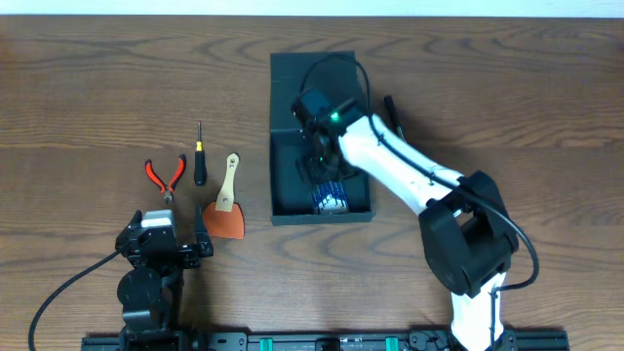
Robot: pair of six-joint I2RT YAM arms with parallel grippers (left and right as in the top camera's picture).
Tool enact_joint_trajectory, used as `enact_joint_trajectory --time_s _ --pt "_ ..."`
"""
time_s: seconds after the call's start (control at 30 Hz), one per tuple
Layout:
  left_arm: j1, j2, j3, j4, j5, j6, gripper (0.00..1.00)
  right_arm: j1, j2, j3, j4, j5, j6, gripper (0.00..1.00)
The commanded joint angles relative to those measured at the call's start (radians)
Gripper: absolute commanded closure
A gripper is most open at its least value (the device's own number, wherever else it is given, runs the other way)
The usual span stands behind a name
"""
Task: Pack container
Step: 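Release the case and move the right gripper toward the hammer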
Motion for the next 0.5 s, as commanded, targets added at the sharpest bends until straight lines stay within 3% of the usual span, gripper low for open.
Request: enact_joint_trajectory --time_s 0.0,0.27,0.47 --pt "-0.002 -0.006 -0.024 -0.008 0.01 -0.001 0.02 -0.041 -0.011 0.211 -0.079 0.04 -0.033 0.15" --pt "-0.002 -0.006 -0.024 -0.008 0.01 -0.001 0.02 -0.246 -0.011 0.681 -0.462 0.167 -0.1 0.1" --pt "-0.002 -0.006 -0.024 -0.008 0.01 -0.001 0.02 -0.436 -0.01 0.662 -0.601 0.153 -0.158 0.08"
